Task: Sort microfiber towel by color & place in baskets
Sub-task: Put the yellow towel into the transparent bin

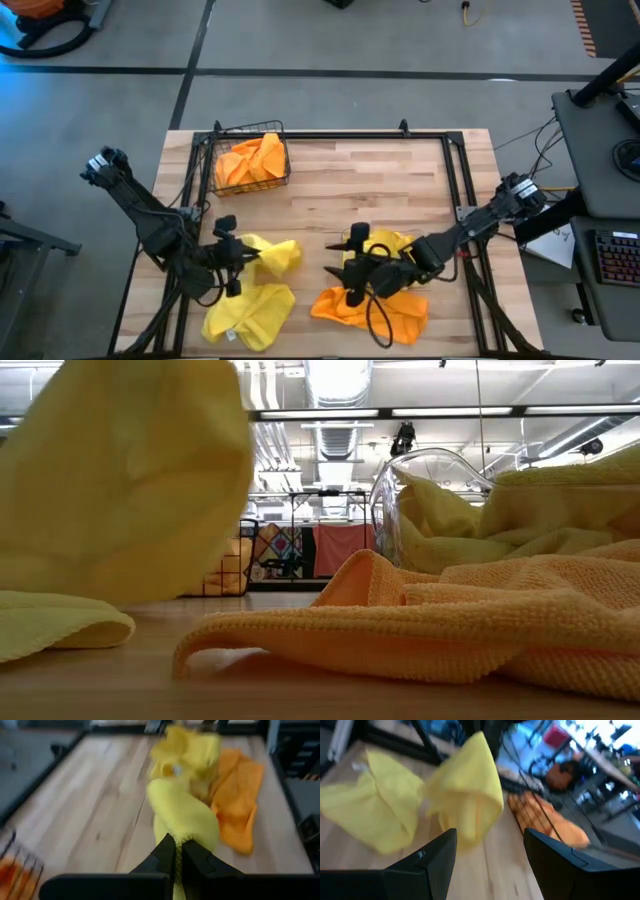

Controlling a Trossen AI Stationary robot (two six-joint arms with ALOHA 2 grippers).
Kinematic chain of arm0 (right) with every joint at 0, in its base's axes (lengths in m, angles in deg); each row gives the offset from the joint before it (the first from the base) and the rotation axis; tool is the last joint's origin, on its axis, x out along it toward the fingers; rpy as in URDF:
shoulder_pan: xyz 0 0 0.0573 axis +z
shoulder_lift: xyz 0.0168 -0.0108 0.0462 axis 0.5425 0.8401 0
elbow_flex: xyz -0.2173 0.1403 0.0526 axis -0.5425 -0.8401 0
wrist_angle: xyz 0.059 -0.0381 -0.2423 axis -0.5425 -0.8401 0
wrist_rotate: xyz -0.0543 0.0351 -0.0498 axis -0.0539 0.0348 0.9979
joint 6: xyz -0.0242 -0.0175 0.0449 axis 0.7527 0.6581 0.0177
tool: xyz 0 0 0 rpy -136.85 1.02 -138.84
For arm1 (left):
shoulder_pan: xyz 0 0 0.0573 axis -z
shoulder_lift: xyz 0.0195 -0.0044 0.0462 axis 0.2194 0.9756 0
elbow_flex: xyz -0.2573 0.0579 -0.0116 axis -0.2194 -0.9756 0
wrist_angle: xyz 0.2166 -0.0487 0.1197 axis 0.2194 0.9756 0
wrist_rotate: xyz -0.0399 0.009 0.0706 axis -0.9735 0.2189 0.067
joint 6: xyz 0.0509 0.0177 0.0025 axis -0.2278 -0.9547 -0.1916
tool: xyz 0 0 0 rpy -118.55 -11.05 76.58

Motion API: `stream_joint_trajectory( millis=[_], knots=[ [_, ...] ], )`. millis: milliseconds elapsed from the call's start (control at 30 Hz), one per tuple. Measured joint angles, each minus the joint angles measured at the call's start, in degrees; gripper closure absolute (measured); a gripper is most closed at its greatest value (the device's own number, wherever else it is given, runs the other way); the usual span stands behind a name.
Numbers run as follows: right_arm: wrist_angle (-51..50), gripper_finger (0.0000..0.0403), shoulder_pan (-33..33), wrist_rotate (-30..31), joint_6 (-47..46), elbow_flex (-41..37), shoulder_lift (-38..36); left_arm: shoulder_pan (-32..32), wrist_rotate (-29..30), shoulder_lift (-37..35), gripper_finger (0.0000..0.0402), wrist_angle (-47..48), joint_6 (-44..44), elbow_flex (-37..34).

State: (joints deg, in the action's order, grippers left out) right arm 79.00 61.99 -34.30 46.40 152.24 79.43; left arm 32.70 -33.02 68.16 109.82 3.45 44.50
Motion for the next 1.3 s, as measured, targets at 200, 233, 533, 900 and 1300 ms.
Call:
stream_joint_trajectory(
  millis=[200,233,533,900,1300],
  knots=[
    [14.1,0.0177,-3.7,-5.7,1.9,-5.1,0.0,-0.1,2.8,2.1,0.0402,-8.2,-9.5,0.0],
    [15.7,0.0177,-4.3,-6.0,1.8,-5.7,0.0,-0.2,3.2,2.5,0.0402,-8.9,-10.5,0.0],
    [25.9,0.0177,-9.1,-23.0,-1.2,-6.3,4.6,-2.7,4.3,5.6,0.0402,-19.1,-19.8,0.0],
    [29.9,0.0185,-10.0,-23.7,-3.7,-3.2,8.6,-5.9,5.0,8.2,0.0402,-24.3,-25.1,0.0],
    [29.8,0.0383,-10.0,-23.8,-0.3,-2.4,8.5,-6.2,2.5,9.9,0.0394,-36.7,-32.2,0.0]
  ],
)
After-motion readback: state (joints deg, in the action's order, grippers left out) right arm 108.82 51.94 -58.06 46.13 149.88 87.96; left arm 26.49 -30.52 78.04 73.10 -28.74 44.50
